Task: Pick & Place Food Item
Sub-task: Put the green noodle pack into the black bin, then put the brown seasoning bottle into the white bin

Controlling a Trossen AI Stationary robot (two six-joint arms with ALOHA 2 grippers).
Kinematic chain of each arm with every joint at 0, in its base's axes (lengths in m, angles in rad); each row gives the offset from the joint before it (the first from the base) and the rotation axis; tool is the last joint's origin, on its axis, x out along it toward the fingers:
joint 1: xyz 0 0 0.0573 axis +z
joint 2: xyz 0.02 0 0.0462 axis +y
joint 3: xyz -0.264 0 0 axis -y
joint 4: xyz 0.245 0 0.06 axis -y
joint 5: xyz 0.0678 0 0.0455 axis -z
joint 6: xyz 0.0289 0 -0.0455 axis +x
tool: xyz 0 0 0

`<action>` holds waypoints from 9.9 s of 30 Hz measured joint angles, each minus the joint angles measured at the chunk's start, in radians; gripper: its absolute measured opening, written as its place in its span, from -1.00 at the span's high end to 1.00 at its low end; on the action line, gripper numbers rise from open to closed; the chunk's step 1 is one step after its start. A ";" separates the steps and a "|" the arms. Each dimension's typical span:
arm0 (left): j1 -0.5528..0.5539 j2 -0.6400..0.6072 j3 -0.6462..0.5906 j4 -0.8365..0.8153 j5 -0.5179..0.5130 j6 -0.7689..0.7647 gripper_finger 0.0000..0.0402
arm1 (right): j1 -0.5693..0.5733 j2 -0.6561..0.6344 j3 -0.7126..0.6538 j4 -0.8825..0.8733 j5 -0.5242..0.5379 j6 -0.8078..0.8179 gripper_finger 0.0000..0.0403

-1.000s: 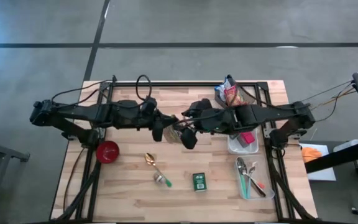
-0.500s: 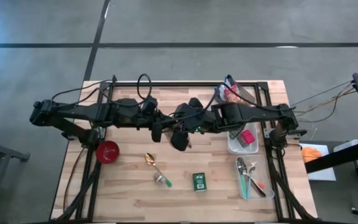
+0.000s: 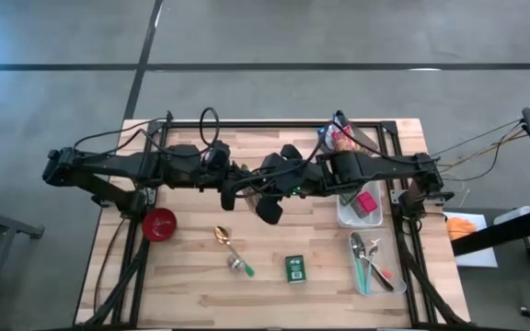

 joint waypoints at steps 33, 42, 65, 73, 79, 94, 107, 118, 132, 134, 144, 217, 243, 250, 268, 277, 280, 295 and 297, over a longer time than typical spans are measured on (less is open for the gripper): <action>0.092 -0.137 -0.002 -0.105 0.015 -0.109 -0.53 | -0.120 -0.067 0.003 -0.170 0.045 0.136 0.96; 0.099 -0.205 -0.002 -0.280 -0.043 -0.067 -0.53 | -0.330 -0.091 0.003 -0.429 0.108 0.188 0.96; 0.101 -0.277 -0.002 -0.499 -0.046 -0.030 -0.54 | -0.700 -0.177 -0.517 -0.616 0.149 0.273 0.96; 0.109 -0.295 -0.002 -0.501 -0.053 -0.011 -0.54 | -0.768 -0.217 -0.681 -0.531 0.150 0.256 0.96; 0.109 -0.293 -0.002 -0.503 -0.053 -0.006 -0.54 | -0.781 -0.189 -0.739 -0.433 0.156 0.193 0.96; 0.110 -0.293 -0.002 -0.531 -0.053 -0.020 -0.54 | -0.786 -0.142 -0.844 -0.262 0.124 0.126 0.96; 0.110 -0.293 -0.003 -0.543 -0.053 -0.020 -0.53 | -0.784 -0.145 -0.905 -0.198 0.105 0.078 0.96; 0.110 -0.293 -0.003 -0.554 -0.053 -0.020 -0.53 | -0.784 -0.145 -0.942 -0.177 0.083 0.077 0.96; 0.110 -0.293 -0.003 -0.591 -0.053 -0.030 -0.53 | -0.785 -0.160 -0.872 -0.234 -0.045 0.043 0.86; 0.110 -0.293 -0.003 -0.594 -0.053 -0.030 -0.53 | -0.785 -0.161 -0.861 -0.247 -0.048 0.035 0.73; 0.110 -0.290 -0.003 -0.663 -0.012 -0.056 -0.53 | -0.785 -0.162 -0.809 -0.348 -0.040 0.043 0.01; -0.333 0.408 -0.446 0.000 0.213 0.692 0.13 | 0.125 -0.609 -0.785 -0.406 -0.027 0.673 -0.28; -0.090 0.016 -0.448 0.318 0.511 -0.128 0.13 | 0.230 -0.603 -0.782 0.214 -0.034 -0.100 -0.28; 0.007 0.020 -0.430 0.683 0.657 -0.309 0.13 | 0.233 -0.583 -0.782 0.403 -0.033 -0.336 -0.28; 0.080 0.212 -0.215 0.602 0.855 -0.297 0.13 | 0.185 -0.397 -0.559 0.349 -0.134 -0.496 -0.28; 0.100 0.214 -0.190 0.606 0.872 -0.261 0.13 | 0.171 -0.359 -0.547 0.341 -0.206 -0.487 -0.28; 0.100 0.214 -0.191 0.608 0.870 -0.254 0.13 | 0.166 -0.349 -0.535 0.344 -0.209 -0.487 -0.28; 0.103 0.214 -0.191 0.607 0.875 -0.232 0.13 | 0.160 -0.336 -0.520 0.381 -0.217 -0.494 -0.20; 0.103 0.214 -0.191 0.607 0.875 -0.232 0.13 | 0.160 -0.336 -0.520 0.381 -0.216 -0.493 -0.08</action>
